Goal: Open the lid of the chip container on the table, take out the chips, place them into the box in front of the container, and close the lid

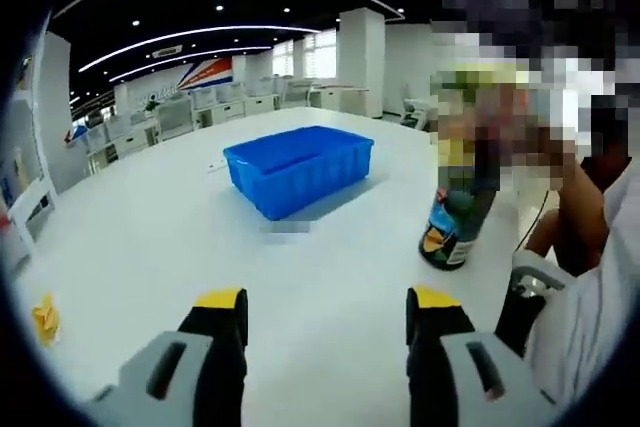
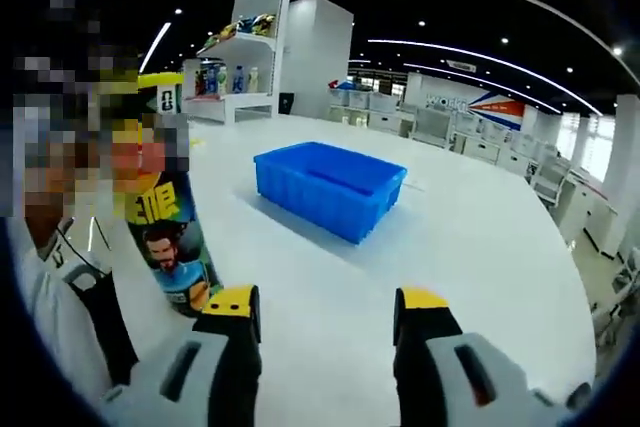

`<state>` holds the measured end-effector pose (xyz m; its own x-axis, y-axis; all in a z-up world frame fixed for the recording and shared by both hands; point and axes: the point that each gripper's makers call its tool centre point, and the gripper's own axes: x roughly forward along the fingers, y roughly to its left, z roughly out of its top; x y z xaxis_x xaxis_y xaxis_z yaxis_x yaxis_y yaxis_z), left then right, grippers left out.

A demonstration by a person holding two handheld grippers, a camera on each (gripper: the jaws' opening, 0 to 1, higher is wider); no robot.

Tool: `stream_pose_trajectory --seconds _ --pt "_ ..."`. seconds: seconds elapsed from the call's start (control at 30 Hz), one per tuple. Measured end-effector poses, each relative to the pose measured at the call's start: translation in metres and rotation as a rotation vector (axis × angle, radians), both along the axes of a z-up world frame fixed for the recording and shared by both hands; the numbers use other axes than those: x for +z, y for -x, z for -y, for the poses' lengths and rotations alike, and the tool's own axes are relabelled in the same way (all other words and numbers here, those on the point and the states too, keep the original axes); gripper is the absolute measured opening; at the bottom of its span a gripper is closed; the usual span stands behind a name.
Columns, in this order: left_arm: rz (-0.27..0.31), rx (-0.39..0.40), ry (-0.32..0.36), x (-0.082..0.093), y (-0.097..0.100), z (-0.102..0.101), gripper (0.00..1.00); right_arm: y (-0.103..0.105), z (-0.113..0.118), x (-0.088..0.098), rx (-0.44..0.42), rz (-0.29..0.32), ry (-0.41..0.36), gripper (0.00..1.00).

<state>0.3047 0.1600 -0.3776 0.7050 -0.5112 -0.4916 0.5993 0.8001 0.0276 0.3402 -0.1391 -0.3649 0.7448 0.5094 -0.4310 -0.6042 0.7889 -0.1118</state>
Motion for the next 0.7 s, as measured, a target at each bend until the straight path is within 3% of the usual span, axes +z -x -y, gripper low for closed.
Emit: stream_pose_trajectory --seconds 0.2,0.27,0.43,0.57,0.7 --pt "0.015 -0.011 0.014 0.008 0.017 0.004 0.65 0.013 0.003 0.0 -0.003 0.003 0.041 0.51" --pt "0.018 0.011 -0.066 0.004 0.018 -0.004 0.65 0.016 0.001 -0.002 0.001 0.001 0.046 0.48" --pt "0.01 -0.026 -0.038 0.011 0.028 0.01 0.66 0.017 -0.003 0.004 0.002 0.016 0.02 0.49" --pt "0.023 -0.031 -0.055 0.014 0.03 0.01 0.66 0.016 -0.004 0.012 -0.009 0.052 0.013 0.49" --pt "0.023 -0.029 -0.043 0.015 0.034 0.014 0.65 0.018 -0.003 0.014 -0.003 0.047 0.007 0.48"
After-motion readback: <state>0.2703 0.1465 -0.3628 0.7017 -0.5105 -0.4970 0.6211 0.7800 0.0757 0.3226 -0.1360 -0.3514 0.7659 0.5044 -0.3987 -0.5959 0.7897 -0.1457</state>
